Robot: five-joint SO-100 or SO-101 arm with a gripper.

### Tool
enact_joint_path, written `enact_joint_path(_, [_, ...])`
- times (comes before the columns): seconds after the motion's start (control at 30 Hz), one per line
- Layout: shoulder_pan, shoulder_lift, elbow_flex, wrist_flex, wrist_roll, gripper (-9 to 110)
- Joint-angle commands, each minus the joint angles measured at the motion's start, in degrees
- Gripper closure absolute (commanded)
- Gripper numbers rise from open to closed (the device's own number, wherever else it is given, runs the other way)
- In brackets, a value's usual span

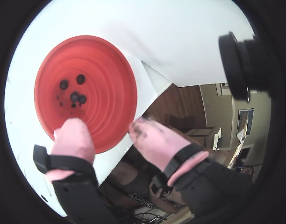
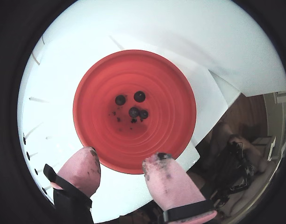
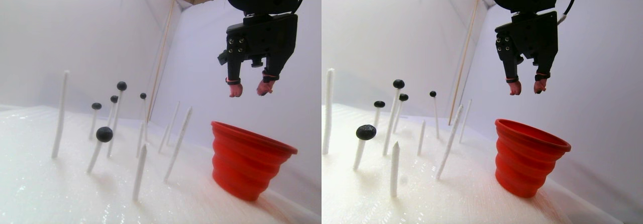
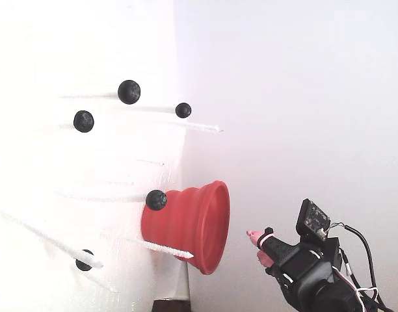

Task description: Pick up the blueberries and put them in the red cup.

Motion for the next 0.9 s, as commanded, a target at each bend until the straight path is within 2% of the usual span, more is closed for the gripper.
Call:
enact_joint_path(0.0, [1.1,2.1,-6.1,-2.0,0.1,84])
enact_joint_path(0.87, [-9.2,7.9,-1.9,-1.8,-1.0,87])
